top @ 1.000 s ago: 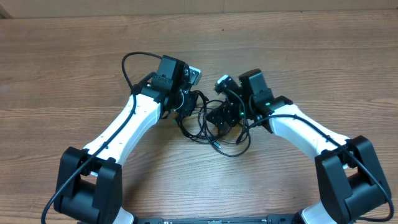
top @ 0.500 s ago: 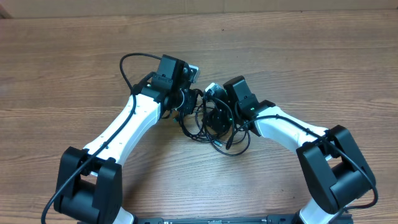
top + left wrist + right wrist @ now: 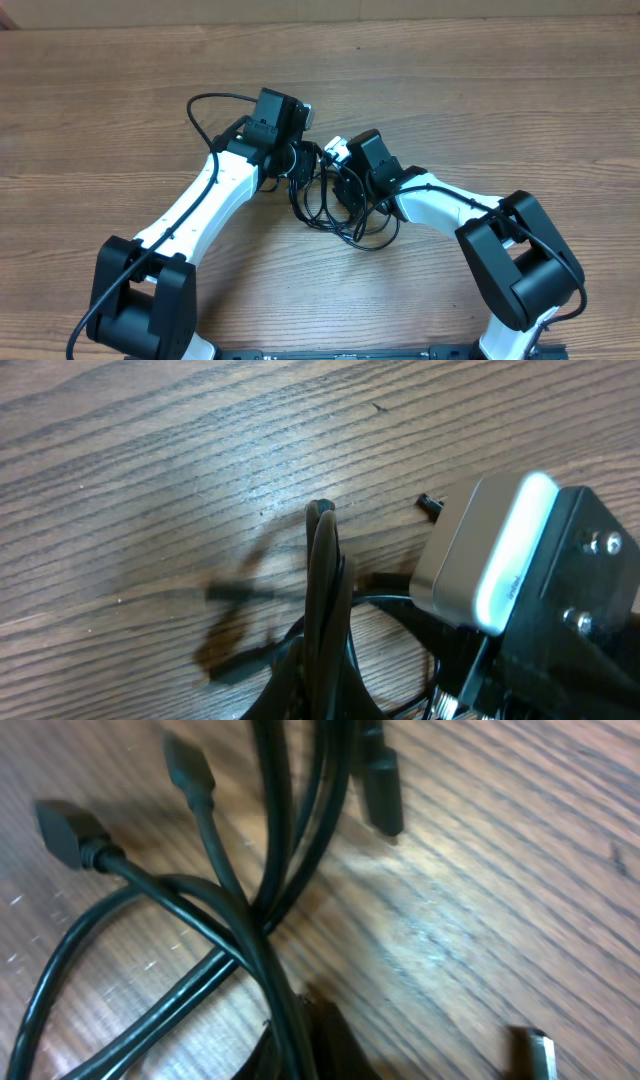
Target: Untangle cables
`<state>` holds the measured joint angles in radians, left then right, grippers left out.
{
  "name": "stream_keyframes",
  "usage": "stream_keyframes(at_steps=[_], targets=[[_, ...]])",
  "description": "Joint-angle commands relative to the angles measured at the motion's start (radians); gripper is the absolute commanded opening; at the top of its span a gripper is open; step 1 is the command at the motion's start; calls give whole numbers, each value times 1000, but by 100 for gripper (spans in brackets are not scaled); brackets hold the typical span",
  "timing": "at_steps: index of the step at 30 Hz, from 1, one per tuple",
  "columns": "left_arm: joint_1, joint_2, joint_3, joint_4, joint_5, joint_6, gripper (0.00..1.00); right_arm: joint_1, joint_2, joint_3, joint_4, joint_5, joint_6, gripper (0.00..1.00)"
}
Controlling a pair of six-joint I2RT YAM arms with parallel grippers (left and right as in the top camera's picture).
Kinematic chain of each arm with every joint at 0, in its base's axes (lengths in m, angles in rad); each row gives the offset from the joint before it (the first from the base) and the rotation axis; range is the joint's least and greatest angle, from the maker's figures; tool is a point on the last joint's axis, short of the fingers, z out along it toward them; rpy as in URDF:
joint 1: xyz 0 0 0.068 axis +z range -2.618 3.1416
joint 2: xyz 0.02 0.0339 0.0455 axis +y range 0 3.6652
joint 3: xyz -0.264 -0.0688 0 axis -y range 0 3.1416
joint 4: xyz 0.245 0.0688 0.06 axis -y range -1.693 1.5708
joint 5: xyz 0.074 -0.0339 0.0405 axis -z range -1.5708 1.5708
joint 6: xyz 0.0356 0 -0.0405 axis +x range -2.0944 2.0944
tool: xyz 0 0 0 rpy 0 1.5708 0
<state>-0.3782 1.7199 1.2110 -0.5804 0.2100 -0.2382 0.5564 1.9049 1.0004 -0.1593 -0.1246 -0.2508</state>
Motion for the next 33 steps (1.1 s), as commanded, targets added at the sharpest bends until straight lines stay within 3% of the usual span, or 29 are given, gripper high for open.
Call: stream_keyframes(at_steps=[1,7,12,15,20,23,25,26,31,33], targets=[[-1,10,14,-6,10,-37,4,-2,2,26,-10,90,111,4],[-1,10,14,-35,-235,-320,4,-44,-218,39,-42,87,335,4],[2,10,14,-85,-430,-640,4,-166,-439,39,-242,89,550,4],[21,10,14,-96,-479,-737,4,-235,-473,39,-378,141,633,4],[110,10,14,-141,-461,-877,4,-306,-473,39,-549,191,756,4],[158,10,14,-138,-328,-897,4,-300,-473,39,-586,129,805,5],[175,10,14,-116,-238,-852,4,-293,-473,39,-591,45,805,24],[181,10,14,-81,-165,-772,4,-289,-473,39,-589,2,805,38],[173,10,14,-33,-55,-630,7,-282,-473,39,-584,-35,805,66],[164,10,14,-38,-55,-584,11,-282,-473,39,-584,-35,805,83]])
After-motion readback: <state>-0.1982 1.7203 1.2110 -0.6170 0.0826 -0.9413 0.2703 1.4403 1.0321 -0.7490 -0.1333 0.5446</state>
